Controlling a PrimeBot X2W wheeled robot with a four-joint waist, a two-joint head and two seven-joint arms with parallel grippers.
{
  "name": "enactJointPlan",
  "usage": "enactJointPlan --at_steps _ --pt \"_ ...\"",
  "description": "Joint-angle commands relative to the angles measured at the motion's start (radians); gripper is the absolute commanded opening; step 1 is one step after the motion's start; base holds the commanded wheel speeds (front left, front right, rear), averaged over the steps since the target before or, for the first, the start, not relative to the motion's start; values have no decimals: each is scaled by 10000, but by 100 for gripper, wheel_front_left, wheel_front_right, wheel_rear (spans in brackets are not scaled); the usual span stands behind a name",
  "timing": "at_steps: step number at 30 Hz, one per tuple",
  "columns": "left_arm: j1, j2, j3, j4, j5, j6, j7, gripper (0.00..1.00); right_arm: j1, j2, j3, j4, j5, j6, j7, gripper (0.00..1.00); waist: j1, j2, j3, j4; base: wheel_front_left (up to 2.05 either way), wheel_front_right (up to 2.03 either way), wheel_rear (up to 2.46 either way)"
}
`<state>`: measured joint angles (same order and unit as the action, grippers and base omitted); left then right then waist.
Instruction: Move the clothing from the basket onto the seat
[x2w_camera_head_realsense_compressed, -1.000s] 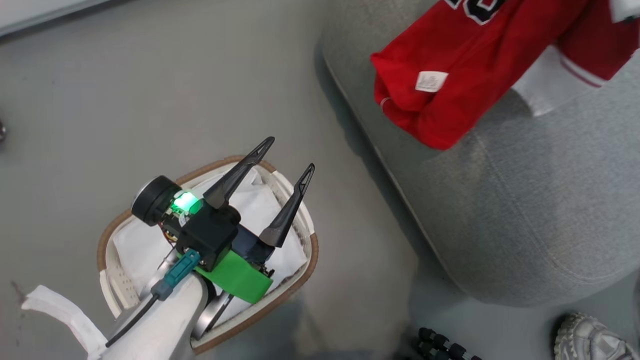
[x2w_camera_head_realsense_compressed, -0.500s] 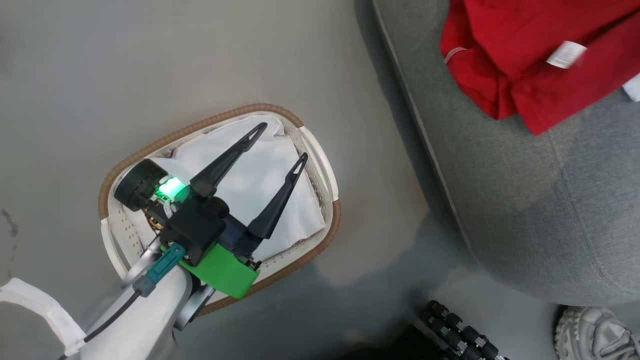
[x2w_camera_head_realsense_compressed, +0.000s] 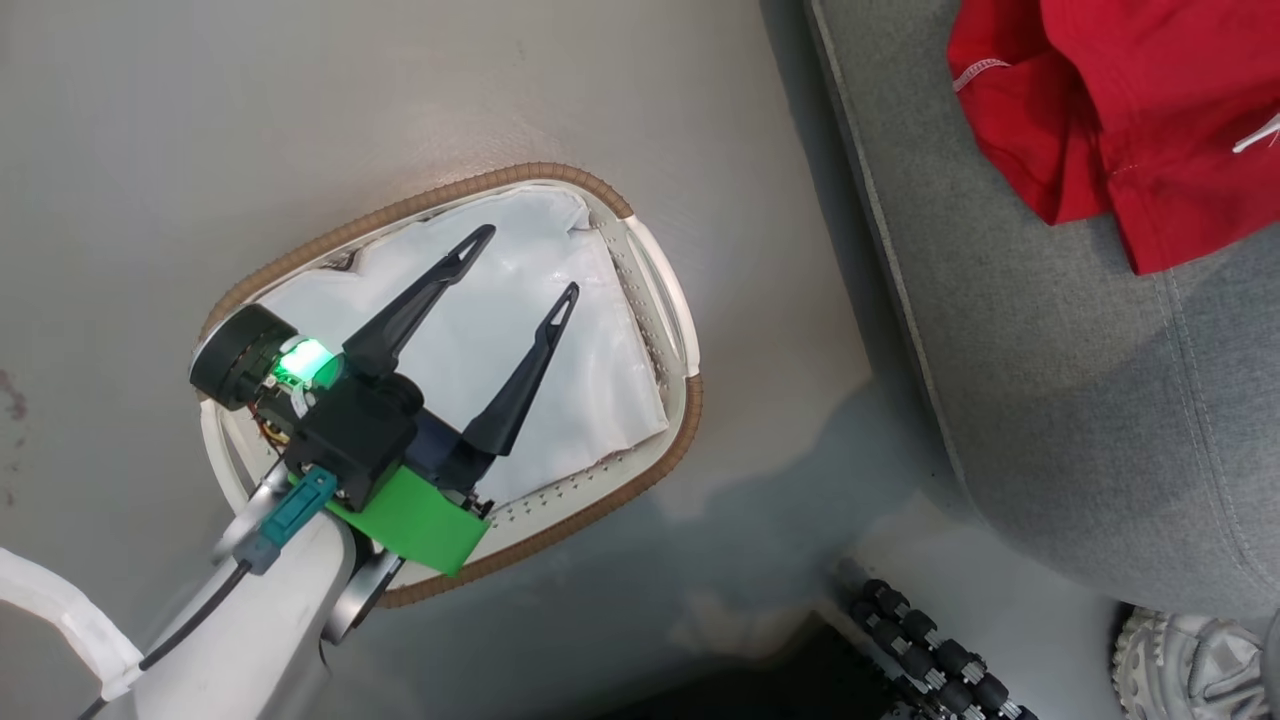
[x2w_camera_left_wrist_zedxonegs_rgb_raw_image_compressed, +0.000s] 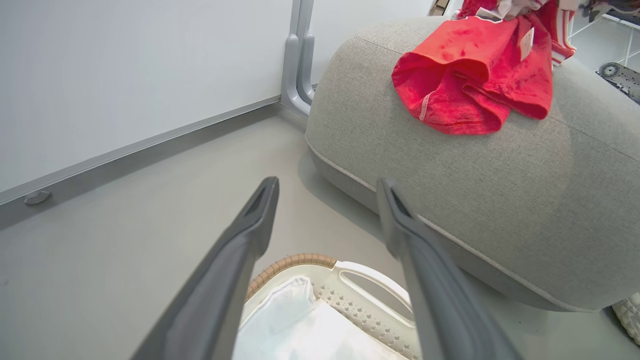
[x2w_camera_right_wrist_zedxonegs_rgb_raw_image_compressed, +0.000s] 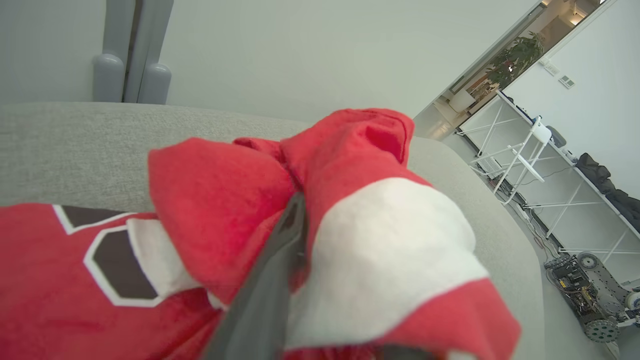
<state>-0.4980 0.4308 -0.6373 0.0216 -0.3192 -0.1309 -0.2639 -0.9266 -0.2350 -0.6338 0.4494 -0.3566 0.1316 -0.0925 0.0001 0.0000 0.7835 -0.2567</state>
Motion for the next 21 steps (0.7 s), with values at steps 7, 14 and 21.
enactJointPlan --at_steps 7,14,21 --pt "-30 -468 376 387 39 4 -6 100 798 518 -36 148 -237 -16 -900 100 -1 0 -1086 85 0 0 0" --pt "372 -998 592 801 5 4 -6 100 1839 579 405 193 65 -16 -1414 100 -1 0 -2437 56 0 0 0" --pt "849 -1546 951 1306 69 4 -6 100 2982 912 1333 -417 656 -16 -1634 100 -1 0 -3603 123 0 0 0"
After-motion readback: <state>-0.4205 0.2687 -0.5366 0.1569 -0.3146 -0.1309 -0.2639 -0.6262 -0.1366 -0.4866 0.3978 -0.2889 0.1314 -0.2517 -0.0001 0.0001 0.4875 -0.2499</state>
